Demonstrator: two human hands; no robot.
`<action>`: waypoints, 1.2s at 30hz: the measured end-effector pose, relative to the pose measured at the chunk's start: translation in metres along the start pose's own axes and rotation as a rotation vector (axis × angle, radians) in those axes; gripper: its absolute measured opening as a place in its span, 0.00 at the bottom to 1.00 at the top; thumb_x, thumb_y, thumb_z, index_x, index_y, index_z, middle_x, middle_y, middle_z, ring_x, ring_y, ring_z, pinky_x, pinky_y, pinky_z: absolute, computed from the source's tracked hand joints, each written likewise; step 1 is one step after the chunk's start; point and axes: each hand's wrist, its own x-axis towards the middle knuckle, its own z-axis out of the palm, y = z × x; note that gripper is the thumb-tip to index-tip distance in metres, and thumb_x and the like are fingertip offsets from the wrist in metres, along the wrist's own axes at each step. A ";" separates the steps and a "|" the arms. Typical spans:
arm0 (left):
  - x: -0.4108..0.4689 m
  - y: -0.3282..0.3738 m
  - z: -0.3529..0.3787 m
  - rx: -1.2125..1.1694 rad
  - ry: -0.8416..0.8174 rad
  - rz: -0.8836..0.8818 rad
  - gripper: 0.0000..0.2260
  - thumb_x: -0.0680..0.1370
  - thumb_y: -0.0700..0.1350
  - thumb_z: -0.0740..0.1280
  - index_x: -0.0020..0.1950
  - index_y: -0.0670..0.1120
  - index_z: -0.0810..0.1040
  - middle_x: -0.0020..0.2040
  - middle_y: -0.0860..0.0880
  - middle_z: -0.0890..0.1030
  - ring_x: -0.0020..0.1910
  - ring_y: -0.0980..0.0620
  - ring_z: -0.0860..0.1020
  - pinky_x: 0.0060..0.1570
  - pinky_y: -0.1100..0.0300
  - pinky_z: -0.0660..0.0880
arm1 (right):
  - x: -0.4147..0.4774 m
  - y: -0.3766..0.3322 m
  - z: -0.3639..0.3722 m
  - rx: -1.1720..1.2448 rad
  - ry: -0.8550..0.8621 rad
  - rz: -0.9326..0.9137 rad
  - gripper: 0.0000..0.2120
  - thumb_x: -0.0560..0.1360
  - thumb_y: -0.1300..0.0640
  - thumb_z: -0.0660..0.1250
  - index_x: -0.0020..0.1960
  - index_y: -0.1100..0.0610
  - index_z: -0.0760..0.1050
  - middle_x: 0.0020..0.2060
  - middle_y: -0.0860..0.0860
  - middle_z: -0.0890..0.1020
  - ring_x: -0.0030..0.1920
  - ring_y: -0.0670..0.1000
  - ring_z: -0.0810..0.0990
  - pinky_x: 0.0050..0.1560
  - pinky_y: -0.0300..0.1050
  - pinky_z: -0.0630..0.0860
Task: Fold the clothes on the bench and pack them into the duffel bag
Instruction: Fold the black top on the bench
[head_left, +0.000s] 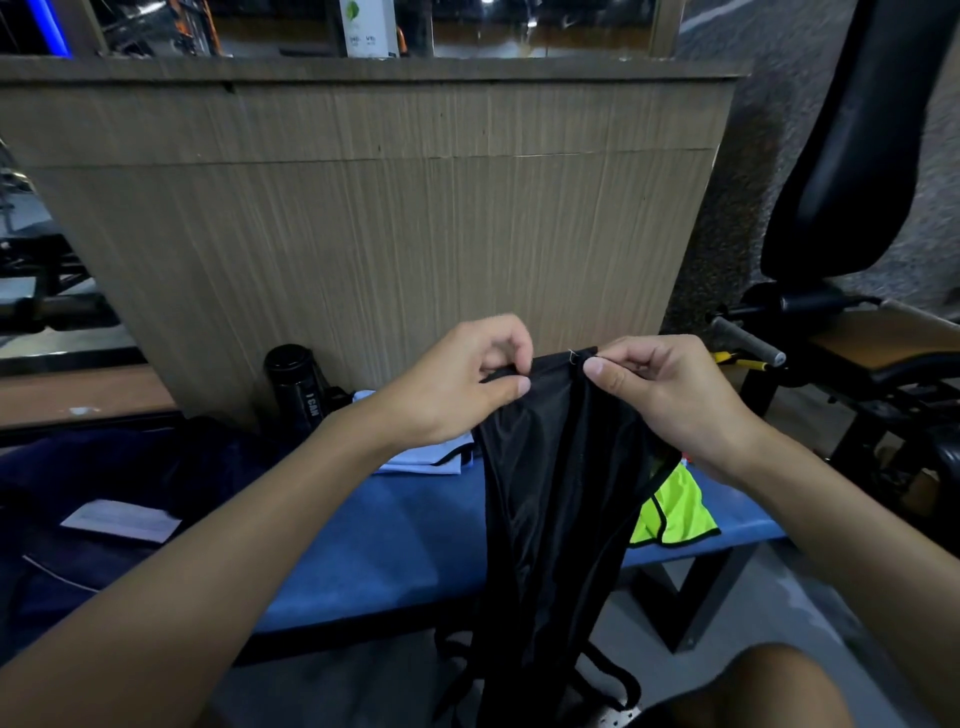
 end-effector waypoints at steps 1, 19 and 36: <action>0.001 0.000 0.001 0.027 0.013 0.001 0.10 0.79 0.31 0.65 0.45 0.45 0.77 0.37 0.50 0.81 0.36 0.57 0.77 0.41 0.66 0.72 | 0.001 0.000 0.001 -0.056 0.031 -0.009 0.05 0.75 0.60 0.70 0.41 0.58 0.82 0.41 0.52 0.83 0.41 0.48 0.80 0.47 0.45 0.76; -0.007 0.010 0.013 -0.062 0.020 -0.055 0.13 0.72 0.53 0.76 0.54 0.50 0.84 0.47 0.51 0.86 0.49 0.52 0.84 0.56 0.51 0.79 | -0.003 -0.038 0.018 0.557 0.064 0.459 0.06 0.78 0.72 0.60 0.53 0.71 0.74 0.39 0.66 0.80 0.35 0.56 0.84 0.36 0.44 0.82; -0.006 0.008 0.006 -0.021 -0.056 0.050 0.17 0.77 0.27 0.59 0.56 0.40 0.83 0.52 0.45 0.85 0.54 0.52 0.83 0.59 0.59 0.76 | -0.001 -0.014 -0.005 -0.048 -0.235 0.108 0.02 0.73 0.64 0.71 0.41 0.61 0.82 0.56 0.56 0.82 0.56 0.49 0.81 0.60 0.50 0.74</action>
